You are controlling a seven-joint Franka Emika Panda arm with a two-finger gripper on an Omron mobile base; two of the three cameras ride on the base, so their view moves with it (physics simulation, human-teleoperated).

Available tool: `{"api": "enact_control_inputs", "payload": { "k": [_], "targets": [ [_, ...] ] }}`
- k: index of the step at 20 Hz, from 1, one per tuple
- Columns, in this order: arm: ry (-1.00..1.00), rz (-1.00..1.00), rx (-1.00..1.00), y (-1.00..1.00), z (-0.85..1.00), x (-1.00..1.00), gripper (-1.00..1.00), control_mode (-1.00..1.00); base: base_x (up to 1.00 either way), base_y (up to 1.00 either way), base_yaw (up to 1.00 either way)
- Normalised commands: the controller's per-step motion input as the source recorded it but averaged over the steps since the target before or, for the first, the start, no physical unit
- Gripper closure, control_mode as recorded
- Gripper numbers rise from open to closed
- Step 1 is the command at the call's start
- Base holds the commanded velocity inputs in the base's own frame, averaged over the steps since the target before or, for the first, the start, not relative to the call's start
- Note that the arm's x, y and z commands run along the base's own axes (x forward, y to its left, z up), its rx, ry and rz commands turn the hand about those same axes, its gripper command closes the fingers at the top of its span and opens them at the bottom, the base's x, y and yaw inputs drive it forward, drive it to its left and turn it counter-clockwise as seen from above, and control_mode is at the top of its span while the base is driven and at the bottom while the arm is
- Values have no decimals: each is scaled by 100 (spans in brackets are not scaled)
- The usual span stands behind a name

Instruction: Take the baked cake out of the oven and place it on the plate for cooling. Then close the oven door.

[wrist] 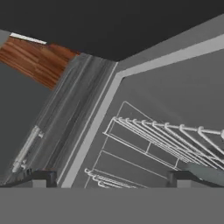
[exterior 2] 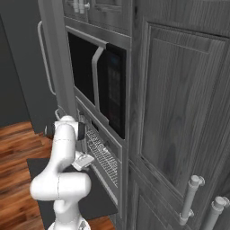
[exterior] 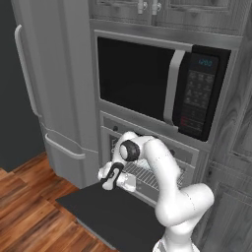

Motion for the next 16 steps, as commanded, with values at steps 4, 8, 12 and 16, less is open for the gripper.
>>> {"api": "enact_control_inputs", "payload": {
  "k": [4, 8, 12, 16],
  "targets": [
    [13, 21, -1, -39, -25, 39, -100, -100, 0, 0, 0],
    [7, 12, 2, -35, -1, 49, -100, -100, 0, 0, 0],
    [-2, 10, 8, -38, -15, 18, -100, -100, 0, 0, 0],
    [-16, 10, 13, -38, -59, 16, -100, -100, 0, 0, 0]
  ]
}}
